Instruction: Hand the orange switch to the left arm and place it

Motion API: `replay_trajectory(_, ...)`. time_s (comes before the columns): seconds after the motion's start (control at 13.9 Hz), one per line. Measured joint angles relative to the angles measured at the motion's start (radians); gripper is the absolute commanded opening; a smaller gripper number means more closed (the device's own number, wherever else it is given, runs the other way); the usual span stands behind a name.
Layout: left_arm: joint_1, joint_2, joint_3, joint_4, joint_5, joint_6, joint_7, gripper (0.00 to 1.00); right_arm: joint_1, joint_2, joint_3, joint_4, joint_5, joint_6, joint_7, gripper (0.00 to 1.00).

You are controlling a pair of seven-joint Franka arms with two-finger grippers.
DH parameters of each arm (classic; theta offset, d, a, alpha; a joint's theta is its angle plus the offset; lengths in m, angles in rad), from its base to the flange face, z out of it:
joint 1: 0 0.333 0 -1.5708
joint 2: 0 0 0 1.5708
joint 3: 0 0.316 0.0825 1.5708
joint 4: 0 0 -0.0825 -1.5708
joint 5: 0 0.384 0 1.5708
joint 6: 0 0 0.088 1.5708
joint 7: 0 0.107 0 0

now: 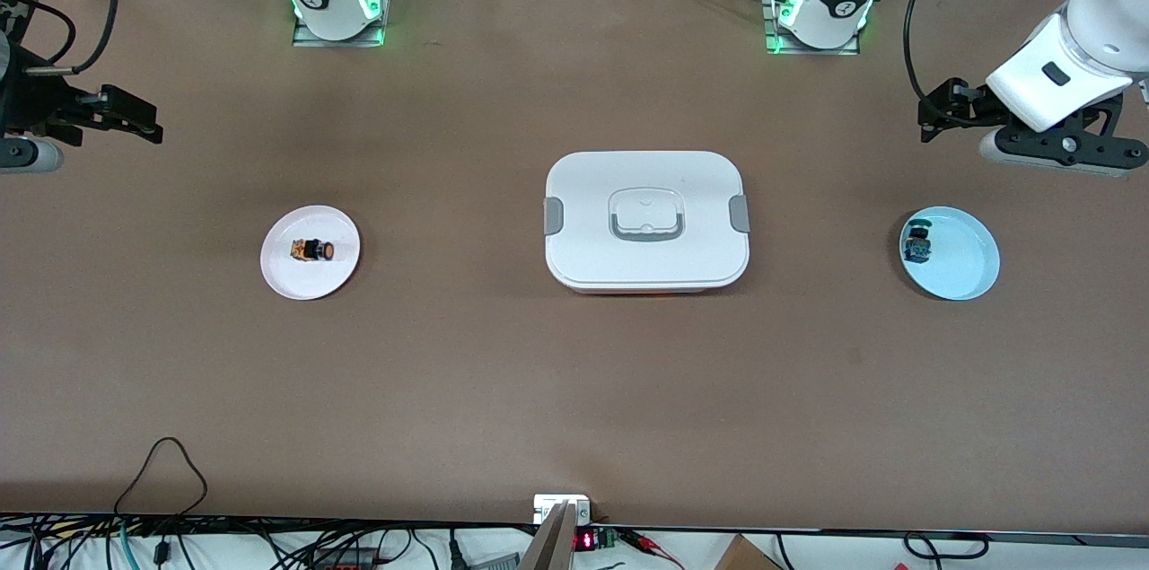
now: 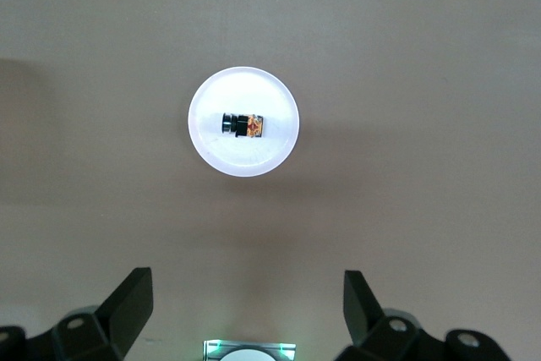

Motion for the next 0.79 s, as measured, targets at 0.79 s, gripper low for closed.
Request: replay_trajectory(0.79,0.0,0.0,0.0,0.0,0.0,0.0,0.0,1.0,0.004,0.082,0.006,-0.006,0.001,0.089,0.0,1.0)
